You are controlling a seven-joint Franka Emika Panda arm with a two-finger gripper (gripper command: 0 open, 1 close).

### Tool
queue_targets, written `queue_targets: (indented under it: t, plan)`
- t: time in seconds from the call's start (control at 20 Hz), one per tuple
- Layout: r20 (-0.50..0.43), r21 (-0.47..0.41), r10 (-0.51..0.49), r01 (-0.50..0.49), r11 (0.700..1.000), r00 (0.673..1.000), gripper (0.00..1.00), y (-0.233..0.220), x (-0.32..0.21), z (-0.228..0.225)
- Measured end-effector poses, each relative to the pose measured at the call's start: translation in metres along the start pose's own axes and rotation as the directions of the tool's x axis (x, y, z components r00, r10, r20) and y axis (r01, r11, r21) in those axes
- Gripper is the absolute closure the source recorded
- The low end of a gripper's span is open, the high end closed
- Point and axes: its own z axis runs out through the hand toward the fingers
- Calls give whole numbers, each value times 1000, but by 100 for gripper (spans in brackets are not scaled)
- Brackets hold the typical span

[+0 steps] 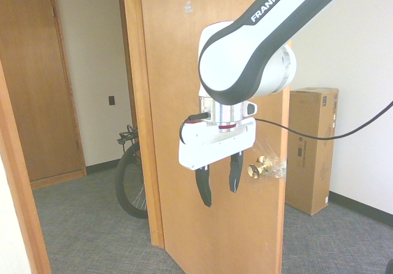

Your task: Close the door

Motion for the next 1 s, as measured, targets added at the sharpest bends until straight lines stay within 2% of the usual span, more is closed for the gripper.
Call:
queue_targets:
  t: [0.25,0.6,0.75,1.0]
  plan:
    - [0,31,27,-27,999,1000,0,10,8,-7]
    - [-17,102,148,-145,984,989,0,66,23,-30]
    - [-15,118,212,-209,971,977,0,94,32,-42]
    - [-28,150,342,-334,931,939,0,155,62,-59]
